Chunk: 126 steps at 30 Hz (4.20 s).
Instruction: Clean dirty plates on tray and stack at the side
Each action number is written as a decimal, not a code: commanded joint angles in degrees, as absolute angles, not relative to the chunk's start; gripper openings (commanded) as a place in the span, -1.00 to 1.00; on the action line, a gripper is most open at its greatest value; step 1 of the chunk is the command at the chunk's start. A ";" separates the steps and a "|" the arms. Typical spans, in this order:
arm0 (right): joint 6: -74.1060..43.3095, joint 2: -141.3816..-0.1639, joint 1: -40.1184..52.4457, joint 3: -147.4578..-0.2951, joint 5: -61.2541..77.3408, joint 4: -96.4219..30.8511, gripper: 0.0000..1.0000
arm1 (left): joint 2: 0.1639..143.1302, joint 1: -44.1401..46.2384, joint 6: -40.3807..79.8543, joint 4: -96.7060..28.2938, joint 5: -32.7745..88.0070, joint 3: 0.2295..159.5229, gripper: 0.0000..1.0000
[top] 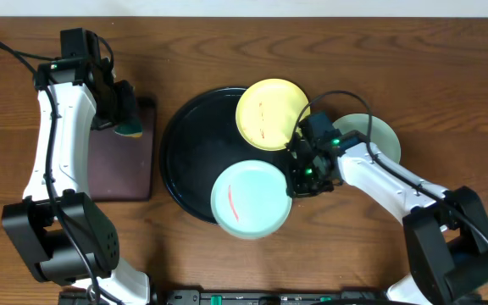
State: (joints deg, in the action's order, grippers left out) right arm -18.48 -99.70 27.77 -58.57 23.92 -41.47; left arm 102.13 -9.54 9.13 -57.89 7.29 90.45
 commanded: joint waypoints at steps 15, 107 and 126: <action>-36.53 -104.42 38.59 -67.13 4.93 -22.81 -0.98 | 101.93 -6.28 8.91 -57.14 6.81 90.08 -0.84; -28.86 -123.81 39.09 -88.97 9.52 -40.69 -0.98 | 101.89 13.74 20.01 -34.04 -4.36 57.34 -0.85; -28.84 -123.81 39.09 -88.97 9.52 -40.71 -0.98 | 101.82 13.74 14.70 -24.38 7.53 57.34 -0.85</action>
State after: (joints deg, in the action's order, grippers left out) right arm -30.37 -123.07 39.24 -88.18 10.52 -40.36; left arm 100.62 14.28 18.55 -23.86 -0.25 57.65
